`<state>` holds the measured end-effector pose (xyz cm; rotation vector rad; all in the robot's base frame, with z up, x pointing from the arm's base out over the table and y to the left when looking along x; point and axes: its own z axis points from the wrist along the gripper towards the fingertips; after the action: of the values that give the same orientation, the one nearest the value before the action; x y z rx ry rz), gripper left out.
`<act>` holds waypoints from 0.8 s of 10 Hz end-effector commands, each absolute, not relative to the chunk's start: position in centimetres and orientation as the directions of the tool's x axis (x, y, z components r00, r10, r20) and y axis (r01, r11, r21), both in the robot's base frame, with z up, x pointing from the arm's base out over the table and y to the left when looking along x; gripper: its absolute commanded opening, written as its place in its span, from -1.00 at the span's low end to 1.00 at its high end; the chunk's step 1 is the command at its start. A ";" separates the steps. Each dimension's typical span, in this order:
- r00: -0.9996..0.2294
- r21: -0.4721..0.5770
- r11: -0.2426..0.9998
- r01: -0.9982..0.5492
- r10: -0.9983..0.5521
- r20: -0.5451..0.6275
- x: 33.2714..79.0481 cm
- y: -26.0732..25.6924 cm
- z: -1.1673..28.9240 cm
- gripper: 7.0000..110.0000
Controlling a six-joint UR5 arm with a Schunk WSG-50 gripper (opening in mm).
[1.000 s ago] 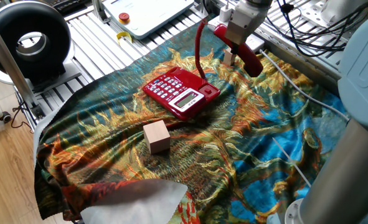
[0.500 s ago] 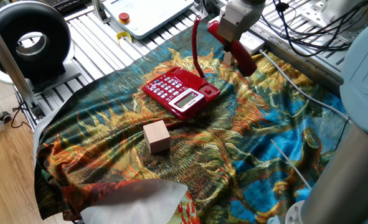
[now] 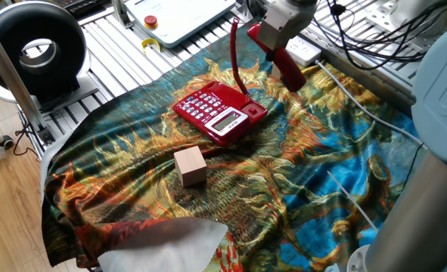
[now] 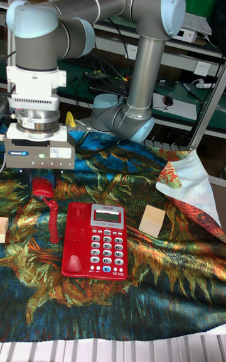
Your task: Place the handset of the telephone on the corresponding phone cradle
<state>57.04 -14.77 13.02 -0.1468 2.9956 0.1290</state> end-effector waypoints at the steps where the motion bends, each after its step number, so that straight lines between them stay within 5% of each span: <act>1: -0.984 0.078 0.995 -0.060 -0.046 -0.170 58.3 -14.0 12.3 -1.00; 8: -0.989 0.023 0.999 -0.048 -0.044 -0.143 57.6 -15.0 11.7 -1.00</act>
<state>57.68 -14.81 11.76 -0.0780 2.9927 0.0497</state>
